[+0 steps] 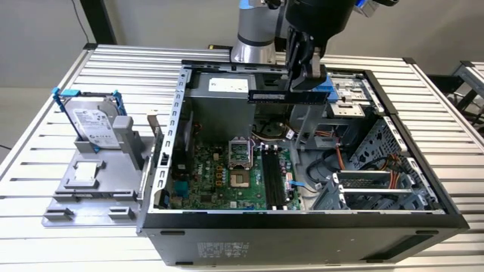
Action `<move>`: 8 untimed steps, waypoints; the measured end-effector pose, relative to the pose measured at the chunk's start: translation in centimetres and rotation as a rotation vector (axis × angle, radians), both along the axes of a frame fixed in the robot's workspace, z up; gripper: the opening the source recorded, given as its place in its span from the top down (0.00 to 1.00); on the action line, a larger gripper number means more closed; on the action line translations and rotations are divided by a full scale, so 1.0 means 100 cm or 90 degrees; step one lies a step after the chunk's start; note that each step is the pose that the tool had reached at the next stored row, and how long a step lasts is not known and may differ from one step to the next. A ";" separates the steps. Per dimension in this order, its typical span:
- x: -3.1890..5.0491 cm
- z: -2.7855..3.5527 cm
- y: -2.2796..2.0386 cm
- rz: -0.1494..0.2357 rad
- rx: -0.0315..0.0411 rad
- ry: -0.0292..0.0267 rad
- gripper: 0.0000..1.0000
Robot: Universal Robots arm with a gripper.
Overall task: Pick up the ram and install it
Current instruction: 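Pick up the ram and move it above insertion slot, then insert the ram into the slot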
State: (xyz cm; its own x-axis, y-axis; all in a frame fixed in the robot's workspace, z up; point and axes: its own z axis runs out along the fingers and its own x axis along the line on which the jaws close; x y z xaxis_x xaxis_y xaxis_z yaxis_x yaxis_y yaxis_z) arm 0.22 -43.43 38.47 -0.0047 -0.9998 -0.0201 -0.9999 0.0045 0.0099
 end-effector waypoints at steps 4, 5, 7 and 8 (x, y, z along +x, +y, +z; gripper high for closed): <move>0.0010 -0.0001 0.0048 0.000 -0.0001 0.0004 1.00; 0.0010 -0.0001 0.0048 0.000 0.0000 0.0004 1.00; 0.0010 -0.0001 0.0048 0.000 0.0001 0.0004 1.00; 0.0010 -0.0001 0.0048 0.000 0.0000 0.0004 1.00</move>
State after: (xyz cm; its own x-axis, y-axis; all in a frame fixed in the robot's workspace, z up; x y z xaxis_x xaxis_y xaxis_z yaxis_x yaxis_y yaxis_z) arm 0.31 -42.95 38.46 -0.0046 -0.9998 -0.0201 -0.9999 0.0044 0.0106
